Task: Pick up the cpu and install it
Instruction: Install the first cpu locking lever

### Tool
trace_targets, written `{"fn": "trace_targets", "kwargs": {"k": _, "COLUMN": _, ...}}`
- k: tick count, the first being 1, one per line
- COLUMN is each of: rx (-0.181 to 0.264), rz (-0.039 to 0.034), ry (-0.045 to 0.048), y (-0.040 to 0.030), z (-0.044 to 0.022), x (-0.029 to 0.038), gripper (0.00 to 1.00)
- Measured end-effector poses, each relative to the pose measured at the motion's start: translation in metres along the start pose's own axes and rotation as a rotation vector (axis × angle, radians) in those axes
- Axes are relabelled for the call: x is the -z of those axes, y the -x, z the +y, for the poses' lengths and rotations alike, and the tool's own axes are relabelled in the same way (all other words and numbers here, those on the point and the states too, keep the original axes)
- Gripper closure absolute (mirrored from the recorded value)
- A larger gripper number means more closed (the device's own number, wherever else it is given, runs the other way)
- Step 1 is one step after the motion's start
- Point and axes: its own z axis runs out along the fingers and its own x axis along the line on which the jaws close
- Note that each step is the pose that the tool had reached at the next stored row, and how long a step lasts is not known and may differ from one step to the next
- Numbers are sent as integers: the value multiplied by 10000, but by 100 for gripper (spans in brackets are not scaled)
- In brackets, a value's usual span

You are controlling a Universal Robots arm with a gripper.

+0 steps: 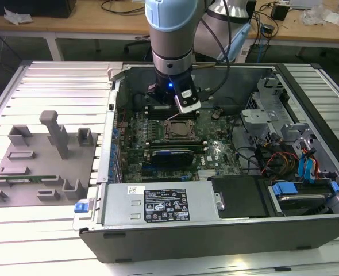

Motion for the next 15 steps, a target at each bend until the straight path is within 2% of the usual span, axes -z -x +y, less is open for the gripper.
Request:
{"fn": "trace_targets", "kwargs": {"k": 2, "rx": -131, "rz": -42, "ry": -22, "y": 8, "z": -3, "x": -17, "gripper": 89}}
{"fn": "trace_targets", "kwargs": {"k": 6, "rx": -361, "rz": -139, "ry": -164, "y": 12, "z": -7, "x": -50, "gripper": 89}}
{"fn": "trace_targets", "kwargs": {"k": 11, "rx": -463, "rz": -170, "ry": -181, "y": 0, "z": 38, "x": -86, "gripper": 89}}
{"fn": "trace_targets", "kwargs": {"k": 13, "rx": -527, "rz": -188, "ry": -184, "y": -3, "z": 73, "x": -120, "gripper": 89}}
{"fn": "trace_targets", "kwargs": {"k": 15, "rx": -584, "rz": -205, "ry": -189, "y": 16, "z": 82, "x": -143, "gripper": 89}}
